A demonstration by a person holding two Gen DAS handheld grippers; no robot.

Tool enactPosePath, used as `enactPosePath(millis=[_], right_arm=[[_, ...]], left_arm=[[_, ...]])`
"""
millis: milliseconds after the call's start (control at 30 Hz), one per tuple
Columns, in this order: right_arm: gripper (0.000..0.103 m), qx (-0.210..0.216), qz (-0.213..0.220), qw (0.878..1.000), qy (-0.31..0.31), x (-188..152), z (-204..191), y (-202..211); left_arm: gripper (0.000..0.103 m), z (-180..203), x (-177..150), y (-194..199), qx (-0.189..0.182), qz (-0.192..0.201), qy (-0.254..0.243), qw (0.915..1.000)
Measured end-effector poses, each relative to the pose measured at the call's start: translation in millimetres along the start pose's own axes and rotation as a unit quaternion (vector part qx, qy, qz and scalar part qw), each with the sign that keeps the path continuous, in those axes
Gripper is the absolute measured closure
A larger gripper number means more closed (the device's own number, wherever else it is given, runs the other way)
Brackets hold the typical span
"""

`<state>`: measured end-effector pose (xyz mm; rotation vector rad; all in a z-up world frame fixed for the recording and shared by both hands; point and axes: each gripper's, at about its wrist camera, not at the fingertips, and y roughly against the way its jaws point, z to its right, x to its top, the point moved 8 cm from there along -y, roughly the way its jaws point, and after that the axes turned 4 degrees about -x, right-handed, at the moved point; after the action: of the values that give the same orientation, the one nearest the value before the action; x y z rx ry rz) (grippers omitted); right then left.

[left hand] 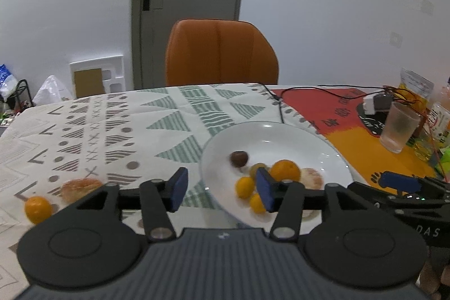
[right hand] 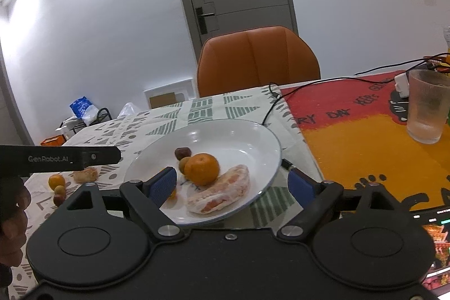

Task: Organize fruits
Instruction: 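Move both open tools back from the plate toward the remaining food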

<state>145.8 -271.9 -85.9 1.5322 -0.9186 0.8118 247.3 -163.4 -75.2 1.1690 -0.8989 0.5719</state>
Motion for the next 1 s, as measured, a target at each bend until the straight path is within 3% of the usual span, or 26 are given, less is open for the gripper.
enactPosePath(millis=[200,1000], right_arm=[[0.011,0.009,0.002,1.0,0.004,0.0,-12.0,0.1],[0.002,0.044,0.0,0.999,0.023,-0.3,-59.0,-4.6]], left_arm=[[0.029,-13.9,0.4,12.0,0.016,0.008,0.009,0.9998],[0.023,-67.0,-6.5,50.5,0.06,0.024,0.039,0.9971]])
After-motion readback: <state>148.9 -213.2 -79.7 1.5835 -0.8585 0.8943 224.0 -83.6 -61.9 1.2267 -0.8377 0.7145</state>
